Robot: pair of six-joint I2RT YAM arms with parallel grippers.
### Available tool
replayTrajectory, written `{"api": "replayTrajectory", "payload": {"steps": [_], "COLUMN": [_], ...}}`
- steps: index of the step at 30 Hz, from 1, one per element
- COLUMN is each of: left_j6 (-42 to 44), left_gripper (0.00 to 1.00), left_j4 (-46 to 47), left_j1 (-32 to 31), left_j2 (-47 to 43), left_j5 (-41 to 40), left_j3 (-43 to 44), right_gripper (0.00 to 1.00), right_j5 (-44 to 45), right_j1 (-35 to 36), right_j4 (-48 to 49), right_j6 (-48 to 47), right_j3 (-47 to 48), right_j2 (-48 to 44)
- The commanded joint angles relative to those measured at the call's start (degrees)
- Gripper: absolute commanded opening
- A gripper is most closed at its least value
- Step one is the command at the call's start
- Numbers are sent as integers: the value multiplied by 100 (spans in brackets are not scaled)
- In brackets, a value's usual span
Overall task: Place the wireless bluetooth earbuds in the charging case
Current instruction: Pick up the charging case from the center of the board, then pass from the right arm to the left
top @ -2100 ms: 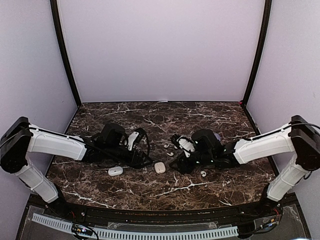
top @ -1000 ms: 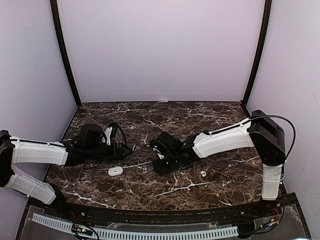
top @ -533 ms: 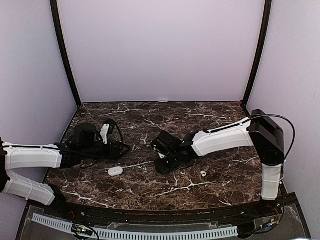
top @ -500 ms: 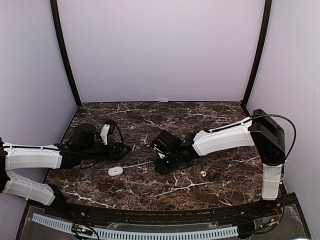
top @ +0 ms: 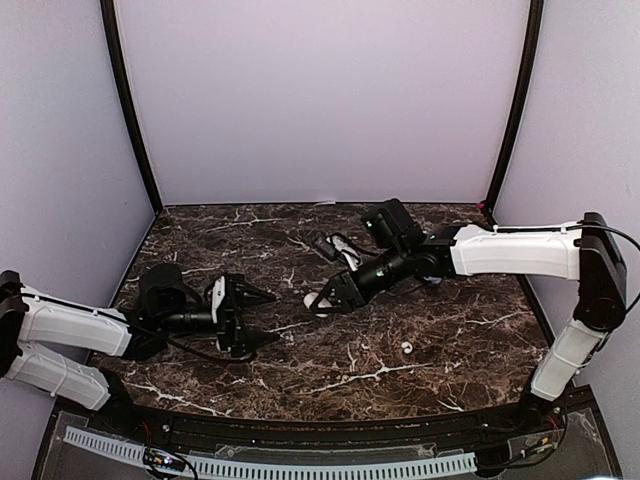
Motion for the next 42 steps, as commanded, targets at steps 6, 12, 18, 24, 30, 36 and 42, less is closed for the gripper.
{"api": "replayTrajectory", "payload": {"steps": [6, 12, 18, 24, 30, 36, 42], "left_j6": [2343, 2789, 3058, 3308, 3425, 3363, 2590], "left_gripper": [94, 85, 76, 63, 38, 15, 15], "left_j4": [416, 4, -393, -835, -1013, -1355, -1088], "left_j1": [-217, -285, -354, -390, -401, -401, -401], "left_j2": [902, 1299, 1496, 1633, 1720, 1733, 1542], "left_j5": [908, 1413, 1715, 2038, 2024, 2047, 1672], "left_j3": [914, 1392, 1709, 1965, 2069, 2191, 1841], "right_gripper": [35, 36, 36, 37, 39, 54, 58], "right_j5": [-1923, -2103, -2181, -2323, -2393, -2167, -1365], "right_j1": [41, 41, 43, 46, 33, -21, -314], "right_j4": [80, 204, 359, 491, 566, 788, 1089], "right_j6": [-462, -419, -351, -328, -313, -280, -477], "right_j3": [123, 118, 119, 153, 142, -110, -721], "right_j2": [-27, 54, 160, 262, 267, 46, -886]}}
